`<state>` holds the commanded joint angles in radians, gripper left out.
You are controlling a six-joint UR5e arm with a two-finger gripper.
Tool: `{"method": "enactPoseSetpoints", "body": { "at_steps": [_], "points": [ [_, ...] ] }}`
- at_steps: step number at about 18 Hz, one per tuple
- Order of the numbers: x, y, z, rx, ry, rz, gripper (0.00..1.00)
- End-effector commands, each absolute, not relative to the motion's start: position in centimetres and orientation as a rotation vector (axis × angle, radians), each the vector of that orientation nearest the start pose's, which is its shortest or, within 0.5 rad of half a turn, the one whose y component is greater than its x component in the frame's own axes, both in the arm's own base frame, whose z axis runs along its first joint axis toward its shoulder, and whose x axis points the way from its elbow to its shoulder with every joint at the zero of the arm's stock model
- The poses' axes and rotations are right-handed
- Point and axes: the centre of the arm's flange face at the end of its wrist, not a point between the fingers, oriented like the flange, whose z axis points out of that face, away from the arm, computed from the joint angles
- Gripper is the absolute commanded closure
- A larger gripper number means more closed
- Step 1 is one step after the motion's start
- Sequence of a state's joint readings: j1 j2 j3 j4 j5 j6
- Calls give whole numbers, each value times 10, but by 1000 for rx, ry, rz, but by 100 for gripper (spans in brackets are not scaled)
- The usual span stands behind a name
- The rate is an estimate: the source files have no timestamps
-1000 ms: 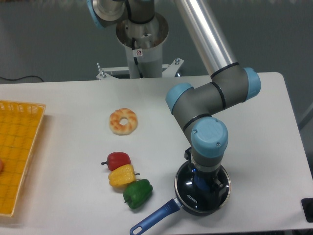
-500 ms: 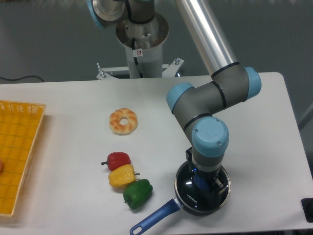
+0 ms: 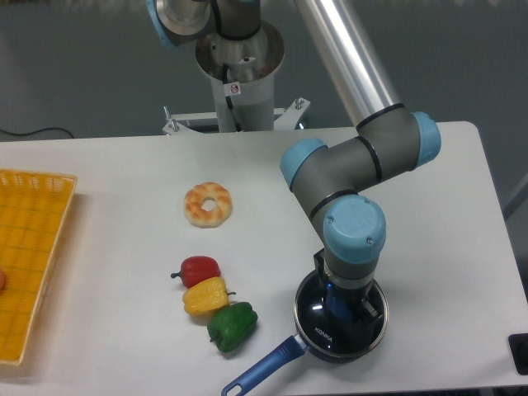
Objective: Open the lid
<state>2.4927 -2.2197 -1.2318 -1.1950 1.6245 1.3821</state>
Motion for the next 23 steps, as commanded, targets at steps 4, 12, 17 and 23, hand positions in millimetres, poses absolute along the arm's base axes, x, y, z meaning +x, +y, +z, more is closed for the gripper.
{"method": "enactPoseSetpoints", "body": {
  "at_steps": [4,12,17,23],
  "points": [
    [-509,547,289,-3080,718,131,37],
    [-507,545,290,-3080,719,129,45],
    [-505,544,295,-3078,718,135,48],
    [-504,541,300,-3074,722,141,50]
  ]
}}
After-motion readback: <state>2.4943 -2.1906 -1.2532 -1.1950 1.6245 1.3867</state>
